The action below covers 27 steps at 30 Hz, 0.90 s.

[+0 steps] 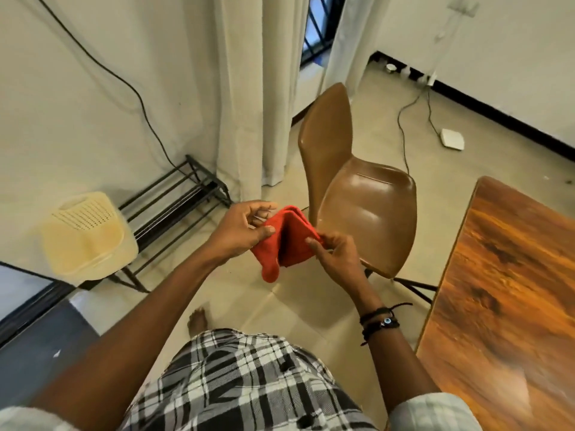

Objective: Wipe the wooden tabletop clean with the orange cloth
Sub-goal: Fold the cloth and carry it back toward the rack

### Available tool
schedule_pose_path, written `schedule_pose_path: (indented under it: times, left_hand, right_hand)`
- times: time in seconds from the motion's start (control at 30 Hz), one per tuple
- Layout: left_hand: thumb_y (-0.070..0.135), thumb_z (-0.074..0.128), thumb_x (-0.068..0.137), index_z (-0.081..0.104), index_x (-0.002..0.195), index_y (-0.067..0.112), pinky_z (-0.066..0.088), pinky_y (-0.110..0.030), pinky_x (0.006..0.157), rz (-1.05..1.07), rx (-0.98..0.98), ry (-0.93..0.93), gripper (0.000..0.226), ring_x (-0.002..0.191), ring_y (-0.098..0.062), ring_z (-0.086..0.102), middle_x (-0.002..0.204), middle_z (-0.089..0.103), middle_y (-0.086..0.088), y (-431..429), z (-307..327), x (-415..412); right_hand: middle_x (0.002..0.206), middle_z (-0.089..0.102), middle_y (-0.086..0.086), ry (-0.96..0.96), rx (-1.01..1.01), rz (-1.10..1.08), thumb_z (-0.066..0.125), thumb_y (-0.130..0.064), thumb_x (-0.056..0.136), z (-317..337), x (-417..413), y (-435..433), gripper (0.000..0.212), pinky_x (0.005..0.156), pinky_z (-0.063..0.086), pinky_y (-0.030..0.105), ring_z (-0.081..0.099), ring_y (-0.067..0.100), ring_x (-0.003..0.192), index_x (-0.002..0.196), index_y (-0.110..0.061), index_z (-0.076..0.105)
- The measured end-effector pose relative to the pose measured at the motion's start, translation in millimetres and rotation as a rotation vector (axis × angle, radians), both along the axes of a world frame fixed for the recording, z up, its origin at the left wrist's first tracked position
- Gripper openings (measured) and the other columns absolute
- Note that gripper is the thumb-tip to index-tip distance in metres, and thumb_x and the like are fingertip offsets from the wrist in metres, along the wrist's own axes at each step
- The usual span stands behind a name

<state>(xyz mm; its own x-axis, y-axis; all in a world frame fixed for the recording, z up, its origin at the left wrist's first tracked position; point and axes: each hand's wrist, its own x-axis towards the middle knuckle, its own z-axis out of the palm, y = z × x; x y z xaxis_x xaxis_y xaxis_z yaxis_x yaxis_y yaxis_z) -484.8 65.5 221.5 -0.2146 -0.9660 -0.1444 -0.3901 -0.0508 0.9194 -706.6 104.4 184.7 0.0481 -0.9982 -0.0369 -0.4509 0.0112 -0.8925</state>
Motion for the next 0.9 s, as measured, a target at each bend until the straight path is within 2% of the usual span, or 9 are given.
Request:
schedule_pose_path:
  times: [0.07, 0.13, 0.23, 0.37, 0.5, 0.67, 0.73, 0.83, 0.9]
  left_hand:
    - [0.002, 0.074, 0.083, 0.065, 0.126, 0.015, 0.049, -0.008, 0.070, 0.003, -0.102, -0.185, 0.045, 0.084, -0.006, 0.061, 0.105, 0.069, 0.000, -7, -2, 21]
    - [0.005, 0.074, 0.083, 0.067, 0.124, 0.014, 0.053, -0.021, 0.080, -0.011, -0.177, -0.320, 0.042, 0.090, -0.011, 0.064, 0.107, 0.070, -0.001, -12, -10, 46]
    - [0.006, 0.071, 0.085, 0.068, 0.121, 0.010, 0.052, -0.032, 0.086, -0.098, -0.173, -0.436, 0.036, 0.100, -0.022, 0.066, 0.111, 0.071, -0.007, -22, -28, 84]
    - [0.019, 0.057, 0.091, 0.070, 0.108, 0.008, 0.049, -0.034, 0.080, -0.213, -0.245, -0.527, 0.024, 0.093, -0.022, 0.062, 0.099, 0.069, -0.007, -35, -48, 142]
    - [0.023, 0.054, 0.099, 0.067, 0.113, 0.010, 0.049, -0.039, 0.086, -0.291, -0.290, -0.654, 0.023, 0.097, -0.021, 0.059, 0.104, 0.064, -0.006, -49, -72, 215]
    - [0.036, 0.035, 0.095, 0.070, 0.099, 0.014, 0.052, -0.032, 0.067, -0.272, -0.377, -0.823, 0.041, 0.081, -0.019, 0.063, 0.091, 0.064, -0.003, -50, -100, 300]
    - [0.033, 0.041, 0.096, 0.070, 0.098, 0.015, 0.053, -0.033, 0.063, -0.235, -0.373, -0.878, 0.034, 0.078, -0.020, 0.064, 0.090, 0.065, -0.003, -48, -106, 332]
    - [0.016, 0.066, 0.091, 0.070, 0.100, 0.010, 0.055, -0.041, 0.061, -0.151, -0.289, -0.895, 0.012, 0.079, -0.029, 0.066, 0.094, 0.069, -0.011, -47, -106, 376]
    - [0.013, 0.061, 0.094, 0.068, 0.111, 0.009, 0.054, -0.043, 0.066, -0.068, -0.196, -0.934, 0.018, 0.085, -0.033, 0.067, 0.105, 0.067, -0.013, -47, -104, 401]
  right_hand:
    - [0.080, 0.070, -0.012, 0.098, -0.004, -0.016, 0.067, -0.008, 0.095, -1, 5, -12, 0.014, 0.062, 0.049, 0.010, 0.065, -0.009, 0.070, 0.105, -0.010, 0.076]
    - [0.084, 0.072, -0.007, 0.185, -0.035, 0.013, 0.066, -0.011, 0.095, -2, 18, -25, 0.012, 0.065, 0.051, 0.013, 0.067, 0.000, 0.073, 0.102, -0.014, 0.076]
    - [0.082, 0.065, -0.010, 0.381, 0.011, 0.112, 0.064, -0.014, 0.096, -9, 49, -42, 0.011, 0.061, 0.041, 0.006, 0.058, -0.002, 0.071, 0.102, -0.016, 0.073]
    - [0.089, 0.071, 0.000, 0.526, -0.030, 0.150, 0.058, -0.016, 0.097, -21, 99, -63, 0.019, 0.068, 0.041, 0.029, 0.058, 0.018, 0.082, 0.110, -0.021, 0.070]
    - [0.094, 0.069, 0.009, 0.621, -0.042, 0.235, 0.057, -0.017, 0.099, -18, 160, -90, 0.019, 0.072, 0.038, 0.034, 0.055, 0.024, 0.089, 0.113, -0.014, 0.068]
    - [0.103, 0.069, 0.009, 0.772, -0.078, 0.353, 0.051, -0.020, 0.101, -31, 236, -122, 0.024, 0.082, 0.040, 0.037, 0.057, 0.030, 0.097, 0.115, -0.014, 0.070]
    - [0.105, 0.066, 0.009, 0.772, -0.105, 0.398, 0.053, -0.020, 0.101, -35, 268, -132, 0.024, 0.083, 0.041, 0.034, 0.057, 0.029, 0.098, 0.112, -0.011, 0.071]
    - [0.101, 0.066, 0.012, 0.763, -0.059, 0.505, 0.054, -0.018, 0.101, -38, 321, -150, 0.024, 0.078, 0.036, 0.028, 0.059, 0.029, 0.095, 0.111, -0.009, 0.073]
    - [0.099, 0.070, 0.014, 0.721, -0.034, 0.564, 0.058, -0.016, 0.098, -36, 355, -164, 0.022, 0.077, 0.041, 0.032, 0.063, 0.033, 0.094, 0.111, -0.007, 0.075]
